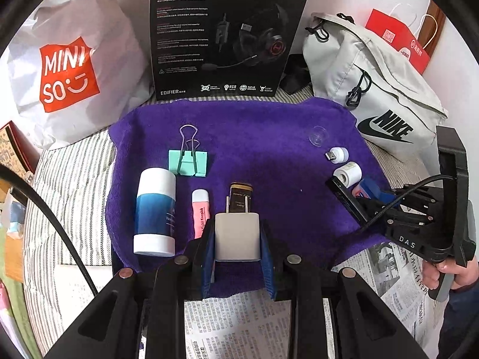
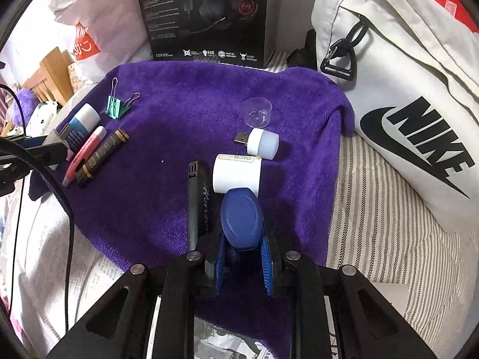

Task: Organize rigid objects
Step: 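Carry the plug with the left tool while the right tool carries the jar to the towel, then lower the jar and open the right tool while the left tool releases the plug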

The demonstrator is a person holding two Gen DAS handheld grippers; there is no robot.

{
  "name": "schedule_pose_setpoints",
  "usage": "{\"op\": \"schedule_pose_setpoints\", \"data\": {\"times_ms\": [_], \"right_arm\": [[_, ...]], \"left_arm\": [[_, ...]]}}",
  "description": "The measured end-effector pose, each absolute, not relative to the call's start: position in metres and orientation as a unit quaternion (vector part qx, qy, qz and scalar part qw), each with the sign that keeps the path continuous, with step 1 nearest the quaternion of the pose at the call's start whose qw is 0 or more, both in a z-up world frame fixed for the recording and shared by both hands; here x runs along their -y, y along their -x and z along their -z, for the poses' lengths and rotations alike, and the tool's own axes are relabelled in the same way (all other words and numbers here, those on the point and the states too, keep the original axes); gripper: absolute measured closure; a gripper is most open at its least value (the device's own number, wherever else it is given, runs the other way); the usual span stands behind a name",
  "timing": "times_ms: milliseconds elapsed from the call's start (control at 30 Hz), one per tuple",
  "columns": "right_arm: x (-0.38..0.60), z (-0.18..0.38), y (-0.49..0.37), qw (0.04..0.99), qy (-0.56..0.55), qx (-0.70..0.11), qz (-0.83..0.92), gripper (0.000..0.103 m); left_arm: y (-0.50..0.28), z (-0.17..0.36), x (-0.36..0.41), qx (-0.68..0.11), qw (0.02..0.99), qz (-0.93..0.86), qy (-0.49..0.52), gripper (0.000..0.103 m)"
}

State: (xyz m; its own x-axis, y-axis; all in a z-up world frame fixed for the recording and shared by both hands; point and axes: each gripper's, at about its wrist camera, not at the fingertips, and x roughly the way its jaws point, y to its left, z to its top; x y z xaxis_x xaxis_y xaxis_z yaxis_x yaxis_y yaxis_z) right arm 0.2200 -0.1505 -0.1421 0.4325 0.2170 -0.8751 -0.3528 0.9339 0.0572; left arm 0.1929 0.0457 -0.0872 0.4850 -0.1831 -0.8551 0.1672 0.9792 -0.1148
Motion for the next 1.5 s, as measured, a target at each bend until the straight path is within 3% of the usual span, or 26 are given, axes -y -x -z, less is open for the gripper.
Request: {"op": "schedule_pose_setpoints", "data": {"times_ms": [333,900,1300,1500], "right_arm": [[0.162,0.123,-0.206,0.851,0.073,-0.493,-0.167,0.066],[0.191,0.111,-0.181,0.857,0.001,-0.492,-0.156,0.066],[0.191,0.113,-0.177,0.858,-0.006,-0.489,-0.158,0.060],[0.195,0.110,-0.172,0.858,-0.009,-0.488,-0.158,0.060]], "left_arm": [[-0.204,0.096,-0.033,-0.506,0.855,0.113,0.007,0.077],[-0.235,0.121,0.003,-0.522,0.841,0.141,-0.011,0.077],[-0.244,0.129,0.020,-0.512,0.847,0.130,-0.067,0.077],[-0.241,0.130,0.027,-0.516,0.841,0.143,-0.077,0.059]]}}
